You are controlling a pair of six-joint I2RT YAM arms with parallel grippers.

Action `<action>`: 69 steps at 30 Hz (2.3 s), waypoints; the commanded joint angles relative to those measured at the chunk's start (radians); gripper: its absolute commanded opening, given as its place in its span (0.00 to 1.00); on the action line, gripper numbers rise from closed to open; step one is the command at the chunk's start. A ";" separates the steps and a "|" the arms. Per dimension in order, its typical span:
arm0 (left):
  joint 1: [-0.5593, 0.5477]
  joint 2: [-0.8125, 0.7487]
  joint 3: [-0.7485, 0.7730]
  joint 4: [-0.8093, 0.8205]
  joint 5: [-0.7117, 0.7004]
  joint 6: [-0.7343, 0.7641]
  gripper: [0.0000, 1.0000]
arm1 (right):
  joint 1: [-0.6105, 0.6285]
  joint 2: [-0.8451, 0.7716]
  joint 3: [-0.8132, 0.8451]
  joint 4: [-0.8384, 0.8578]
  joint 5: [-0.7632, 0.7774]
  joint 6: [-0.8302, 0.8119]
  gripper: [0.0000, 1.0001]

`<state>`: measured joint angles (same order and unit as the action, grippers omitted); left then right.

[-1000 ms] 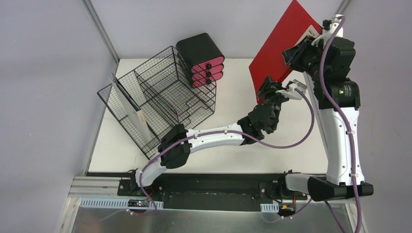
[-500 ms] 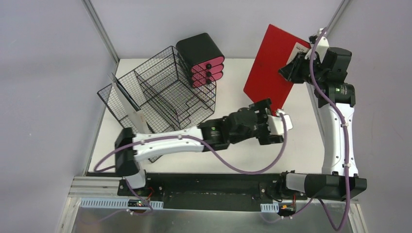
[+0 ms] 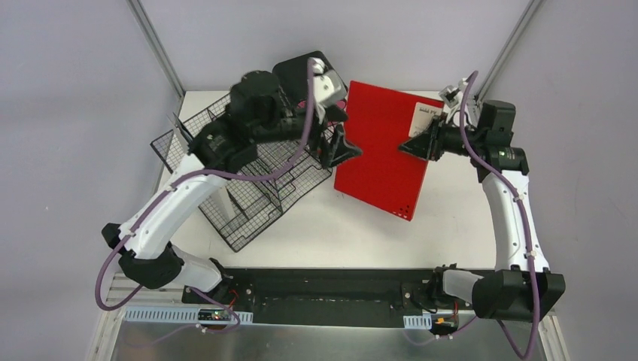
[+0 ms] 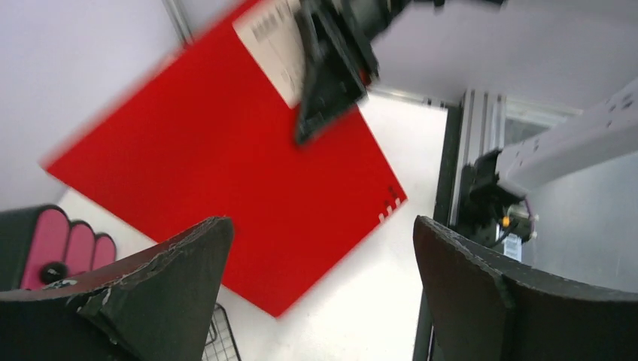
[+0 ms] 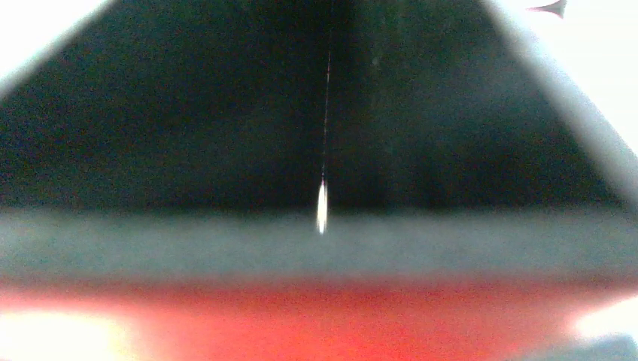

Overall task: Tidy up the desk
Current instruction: Move the storage box to the center of the board.

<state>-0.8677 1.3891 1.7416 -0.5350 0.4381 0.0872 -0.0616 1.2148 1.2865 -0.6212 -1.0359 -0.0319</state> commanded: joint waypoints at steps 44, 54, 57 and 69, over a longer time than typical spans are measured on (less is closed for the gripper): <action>0.119 -0.285 -0.617 -0.242 -0.755 -0.596 0.00 | 0.127 -0.186 -0.066 -0.439 0.017 -0.529 0.00; 0.119 -0.156 -0.603 -0.022 -0.649 -0.585 0.00 | 0.115 -0.175 0.029 -0.449 0.050 -0.491 0.00; 0.120 -0.098 -0.560 0.008 -0.624 -0.568 0.00 | 0.115 -0.166 0.074 -0.479 -0.005 -0.513 0.00; 0.119 -0.027 -0.420 0.049 -0.487 -0.489 0.14 | 0.115 -0.151 0.128 -0.431 -0.066 -0.467 0.00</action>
<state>-0.7574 1.3880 1.2373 -0.5850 -0.1261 -0.4622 0.0563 1.0615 1.3674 -1.1248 -1.0183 -0.5400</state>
